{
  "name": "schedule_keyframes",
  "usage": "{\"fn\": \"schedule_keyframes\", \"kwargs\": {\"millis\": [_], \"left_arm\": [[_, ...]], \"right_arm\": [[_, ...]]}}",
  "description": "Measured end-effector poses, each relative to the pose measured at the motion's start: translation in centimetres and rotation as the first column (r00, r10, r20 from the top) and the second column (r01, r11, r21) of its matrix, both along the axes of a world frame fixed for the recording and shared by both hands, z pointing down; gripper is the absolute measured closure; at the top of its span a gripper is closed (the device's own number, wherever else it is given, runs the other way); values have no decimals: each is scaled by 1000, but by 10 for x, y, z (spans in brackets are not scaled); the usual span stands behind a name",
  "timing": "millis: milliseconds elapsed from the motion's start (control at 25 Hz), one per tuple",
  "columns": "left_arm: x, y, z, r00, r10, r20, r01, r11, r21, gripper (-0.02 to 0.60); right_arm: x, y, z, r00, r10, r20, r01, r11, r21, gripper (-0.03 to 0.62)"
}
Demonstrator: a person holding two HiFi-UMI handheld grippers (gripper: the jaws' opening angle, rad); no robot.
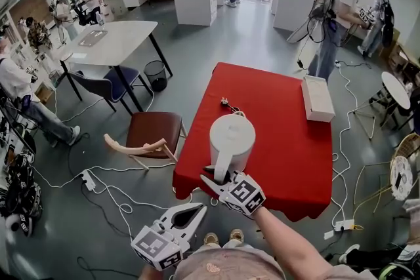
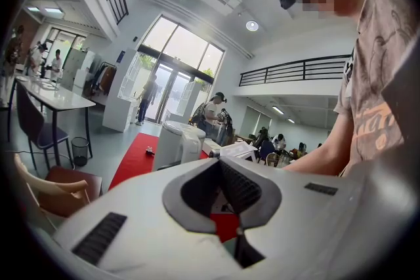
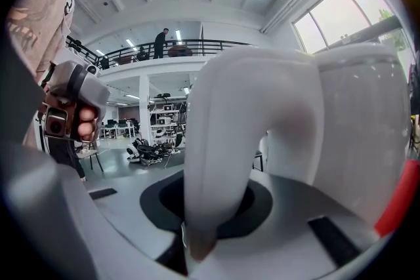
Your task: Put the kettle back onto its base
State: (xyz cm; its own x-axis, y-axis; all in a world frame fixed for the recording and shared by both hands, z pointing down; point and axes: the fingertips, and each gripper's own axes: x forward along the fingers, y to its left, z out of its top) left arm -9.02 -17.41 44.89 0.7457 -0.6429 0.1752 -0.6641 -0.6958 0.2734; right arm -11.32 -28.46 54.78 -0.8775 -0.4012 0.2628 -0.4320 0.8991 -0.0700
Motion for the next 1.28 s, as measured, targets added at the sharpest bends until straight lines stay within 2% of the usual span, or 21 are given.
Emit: {"fn": "schedule_keyframes", "kwargs": {"millis": [360,440,480,520,1000,1280], "left_arm": [[1,5,0,1000,3,3,-3,1000,7,583],[0,6,-1,1000,3,-1,-3,1000,9,583],[-1,6,-1,1000,3,-3,-3,1000,9,583],[0,6,-2,1000,3,-3,-3,1000,9,583],[8,12,-5,1000,21,-7,-21,1000,16,583],[21,16,-3,997,71,-15,-70,997,20,583]], "right_arm": [[2,0,3,998,49,-47,-48,999,9,467],[-2,3,2,998,52,-37,-53,998,-20,333],[-4,5,2,998,49,-33,-50,998,-38,291],[-5,6,2,998,44,-34,-46,998,-50,276],[17,10,-2,995,84,-46,-86,995,-52,278],[66,16,-8,984,173,-38,-175,982,-64,278]]}}
